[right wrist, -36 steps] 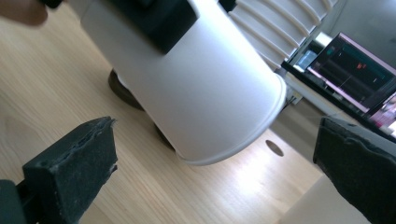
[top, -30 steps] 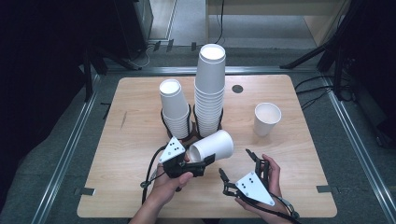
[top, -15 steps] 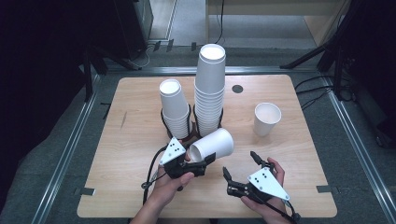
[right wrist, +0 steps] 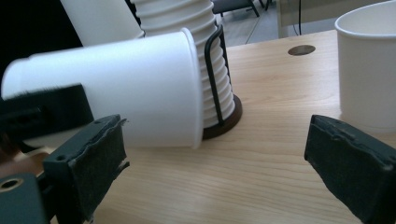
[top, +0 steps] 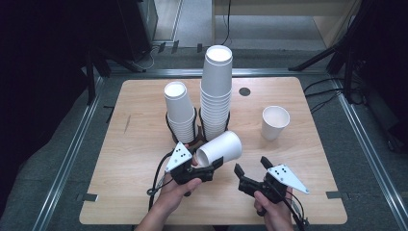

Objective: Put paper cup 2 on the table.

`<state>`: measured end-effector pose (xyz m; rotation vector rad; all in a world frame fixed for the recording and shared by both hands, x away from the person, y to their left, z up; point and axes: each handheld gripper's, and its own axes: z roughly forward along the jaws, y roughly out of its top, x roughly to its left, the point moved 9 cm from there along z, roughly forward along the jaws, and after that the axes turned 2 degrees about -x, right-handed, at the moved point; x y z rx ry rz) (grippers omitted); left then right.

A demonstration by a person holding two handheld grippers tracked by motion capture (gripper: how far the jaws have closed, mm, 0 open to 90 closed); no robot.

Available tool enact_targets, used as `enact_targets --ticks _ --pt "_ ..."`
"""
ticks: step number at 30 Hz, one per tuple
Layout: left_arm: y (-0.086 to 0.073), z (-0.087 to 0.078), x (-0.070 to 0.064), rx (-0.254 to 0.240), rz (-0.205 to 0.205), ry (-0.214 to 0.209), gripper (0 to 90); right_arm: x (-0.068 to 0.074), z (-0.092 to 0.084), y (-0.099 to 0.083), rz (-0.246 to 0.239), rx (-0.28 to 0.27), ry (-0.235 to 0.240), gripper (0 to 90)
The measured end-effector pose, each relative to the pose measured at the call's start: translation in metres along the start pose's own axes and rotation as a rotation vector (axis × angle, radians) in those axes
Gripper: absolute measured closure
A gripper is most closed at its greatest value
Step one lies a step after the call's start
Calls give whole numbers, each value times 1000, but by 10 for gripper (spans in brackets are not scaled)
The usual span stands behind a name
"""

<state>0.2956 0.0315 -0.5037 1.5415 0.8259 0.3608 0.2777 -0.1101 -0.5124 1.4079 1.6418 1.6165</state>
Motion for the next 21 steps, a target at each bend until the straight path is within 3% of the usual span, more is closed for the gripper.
enact_targets --ticks 7,13,16,21 --pt "-2 1 -2 -2 4 2 232 6 3 -7 268 -19 20 0" --pt "-3 3 -4 -7 5 -2 232 8 5 -13 407 -17 16 0" --pt "-3 3 -4 -12 9 -1 232 6 7 -11 513 -20 18 0" --pt "-3 4 -8 -23 35 5 231 6 9 -8 650 -18 53 0"
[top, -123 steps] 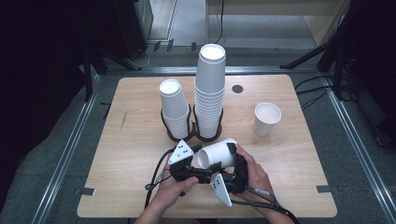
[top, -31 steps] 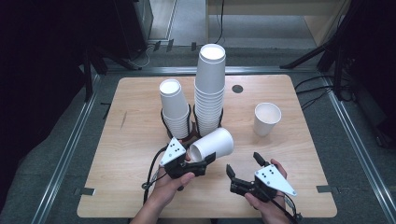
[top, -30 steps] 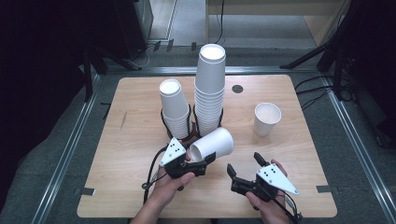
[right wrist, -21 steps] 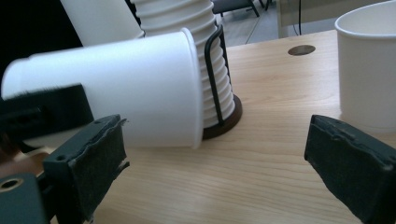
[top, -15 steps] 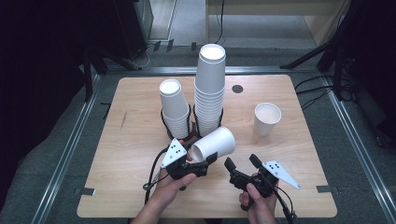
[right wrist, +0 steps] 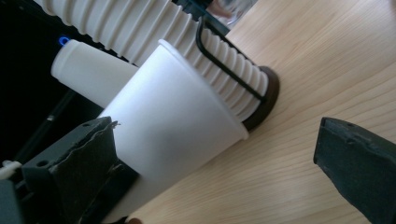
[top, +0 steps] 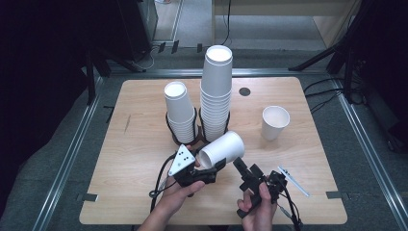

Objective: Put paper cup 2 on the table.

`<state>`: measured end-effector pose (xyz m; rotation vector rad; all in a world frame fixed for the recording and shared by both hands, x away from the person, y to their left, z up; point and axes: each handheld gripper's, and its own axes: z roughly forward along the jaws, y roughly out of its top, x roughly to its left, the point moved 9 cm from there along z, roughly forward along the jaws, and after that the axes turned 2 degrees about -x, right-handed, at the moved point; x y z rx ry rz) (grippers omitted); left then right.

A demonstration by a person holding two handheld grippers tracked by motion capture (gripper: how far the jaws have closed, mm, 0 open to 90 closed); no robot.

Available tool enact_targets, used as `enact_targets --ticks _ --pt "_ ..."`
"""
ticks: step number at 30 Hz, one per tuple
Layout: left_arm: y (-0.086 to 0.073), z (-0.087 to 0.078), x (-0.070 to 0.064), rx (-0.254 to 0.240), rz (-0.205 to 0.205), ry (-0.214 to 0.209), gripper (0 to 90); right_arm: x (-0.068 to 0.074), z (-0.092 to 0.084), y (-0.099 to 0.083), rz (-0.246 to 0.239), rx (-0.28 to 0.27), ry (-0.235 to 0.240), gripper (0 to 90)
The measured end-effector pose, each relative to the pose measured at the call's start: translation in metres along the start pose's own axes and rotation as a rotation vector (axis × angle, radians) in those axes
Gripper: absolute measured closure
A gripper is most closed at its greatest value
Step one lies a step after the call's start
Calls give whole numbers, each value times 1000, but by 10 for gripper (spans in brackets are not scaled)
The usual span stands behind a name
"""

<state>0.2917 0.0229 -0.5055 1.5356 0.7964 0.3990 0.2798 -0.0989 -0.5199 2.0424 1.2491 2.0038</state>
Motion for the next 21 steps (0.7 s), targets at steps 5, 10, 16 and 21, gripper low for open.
enact_targets --ticks 5,10,16,21 --pt "-2 1 -2 1 -3 -1 231 2 3 -2 104 24 20 0" --pt "-2 2 -2 -3 -5 -6 231 4 9 -6 159 45 29 0" --pt "-2 2 -5 -2 15 1 231 7 15 -9 228 68 53 0" --pt "-2 3 -7 -1 20 -3 231 10 18 -10 278 84 64 0"
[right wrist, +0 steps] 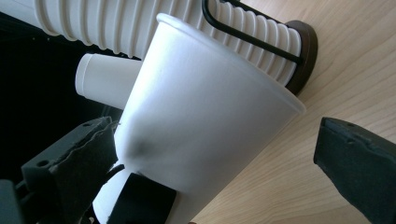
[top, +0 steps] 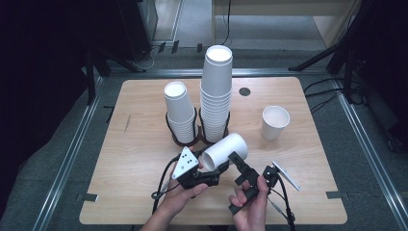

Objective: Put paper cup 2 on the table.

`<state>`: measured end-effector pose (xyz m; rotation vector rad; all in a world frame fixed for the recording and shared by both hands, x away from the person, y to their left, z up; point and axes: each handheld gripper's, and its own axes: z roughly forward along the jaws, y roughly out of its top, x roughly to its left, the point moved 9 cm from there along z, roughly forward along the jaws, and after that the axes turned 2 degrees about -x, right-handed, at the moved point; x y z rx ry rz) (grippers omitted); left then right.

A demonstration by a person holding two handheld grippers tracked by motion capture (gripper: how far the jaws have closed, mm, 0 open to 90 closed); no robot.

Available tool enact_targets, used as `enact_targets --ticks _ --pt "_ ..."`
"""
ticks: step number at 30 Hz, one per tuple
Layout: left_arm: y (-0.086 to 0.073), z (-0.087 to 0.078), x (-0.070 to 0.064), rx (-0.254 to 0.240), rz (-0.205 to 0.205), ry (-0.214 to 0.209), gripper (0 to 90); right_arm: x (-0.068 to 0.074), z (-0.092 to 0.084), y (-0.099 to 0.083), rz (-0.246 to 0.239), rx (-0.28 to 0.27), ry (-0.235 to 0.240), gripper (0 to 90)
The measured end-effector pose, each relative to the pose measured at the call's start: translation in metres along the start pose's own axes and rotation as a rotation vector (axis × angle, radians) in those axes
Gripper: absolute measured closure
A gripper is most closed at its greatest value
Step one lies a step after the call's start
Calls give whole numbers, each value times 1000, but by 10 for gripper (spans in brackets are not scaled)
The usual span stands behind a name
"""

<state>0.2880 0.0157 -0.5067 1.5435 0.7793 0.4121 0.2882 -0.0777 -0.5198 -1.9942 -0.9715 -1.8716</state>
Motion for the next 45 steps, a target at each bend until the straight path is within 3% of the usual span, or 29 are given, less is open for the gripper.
enact_targets --ticks 9,14,19,31,36,40,45 --pt "-1 1 -1 3 4 -4 231 0 6 0 55 8 15 0" --pt "-3 3 -4 9 7 -9 232 0 11 2 124 17 35 0" --pt "-3 2 -5 10 6 -10 232 -1 15 4 163 14 56 0" --pt "-6 4 -10 32 21 -30 237 -7 23 9 253 19 51 0" --pt "-7 4 -9 35 16 -31 237 -9 26 9 271 34 66 0" --pt "-7 4 -8 31 9 -34 232 -7 26 9 293 24 74 58" --pt "-6 2 -9 35 8 -40 218 -1 23 8 256 7 94 116"
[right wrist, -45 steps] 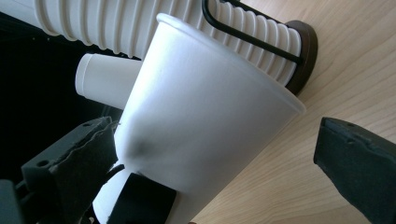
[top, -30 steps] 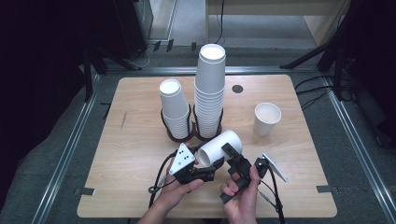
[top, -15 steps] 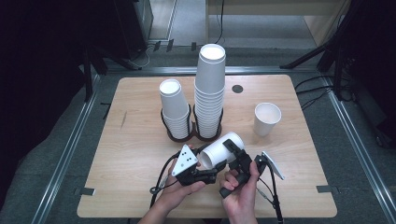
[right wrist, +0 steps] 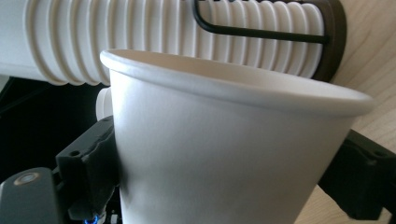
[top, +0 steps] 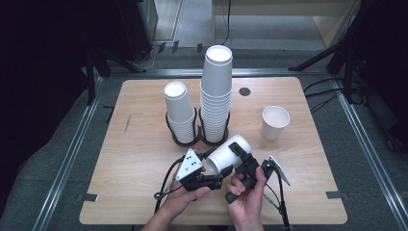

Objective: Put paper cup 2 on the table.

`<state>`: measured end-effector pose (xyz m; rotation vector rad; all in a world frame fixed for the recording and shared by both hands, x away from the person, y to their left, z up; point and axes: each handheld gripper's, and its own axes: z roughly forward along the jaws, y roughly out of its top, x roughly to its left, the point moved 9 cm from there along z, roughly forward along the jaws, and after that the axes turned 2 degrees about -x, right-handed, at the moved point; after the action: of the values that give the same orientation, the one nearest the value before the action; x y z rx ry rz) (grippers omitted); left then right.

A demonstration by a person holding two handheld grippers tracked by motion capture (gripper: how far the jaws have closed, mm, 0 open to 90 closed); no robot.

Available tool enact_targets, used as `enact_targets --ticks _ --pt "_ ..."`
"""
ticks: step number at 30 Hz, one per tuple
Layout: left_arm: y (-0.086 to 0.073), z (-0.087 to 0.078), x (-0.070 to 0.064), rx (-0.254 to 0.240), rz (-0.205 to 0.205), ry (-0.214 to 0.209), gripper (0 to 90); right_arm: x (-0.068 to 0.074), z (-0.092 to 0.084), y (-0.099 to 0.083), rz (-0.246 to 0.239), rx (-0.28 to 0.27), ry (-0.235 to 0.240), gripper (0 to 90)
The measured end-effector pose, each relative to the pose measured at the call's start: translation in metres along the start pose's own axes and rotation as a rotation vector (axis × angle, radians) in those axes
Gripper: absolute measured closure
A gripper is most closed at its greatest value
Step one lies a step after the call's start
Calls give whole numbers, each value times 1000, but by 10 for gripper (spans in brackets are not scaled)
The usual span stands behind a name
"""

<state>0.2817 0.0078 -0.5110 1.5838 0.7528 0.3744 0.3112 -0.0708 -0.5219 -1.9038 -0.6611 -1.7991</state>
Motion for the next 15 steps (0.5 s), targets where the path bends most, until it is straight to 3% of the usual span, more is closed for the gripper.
enact_targets --ticks 3,6,10,15 --pt "1 -1 -1 9 -23 -17 212 3 -1 0 -20 -13 8 129" --pt "1 -1 -2 32 -34 -36 126 6 -3 2 -54 -28 6 135" --pt "2 -2 2 45 -81 -33 30 10 -5 5 -98 -53 6 136" --pt "3 -4 6 43 -90 -23 18 12 -9 13 -183 -97 -24 137"
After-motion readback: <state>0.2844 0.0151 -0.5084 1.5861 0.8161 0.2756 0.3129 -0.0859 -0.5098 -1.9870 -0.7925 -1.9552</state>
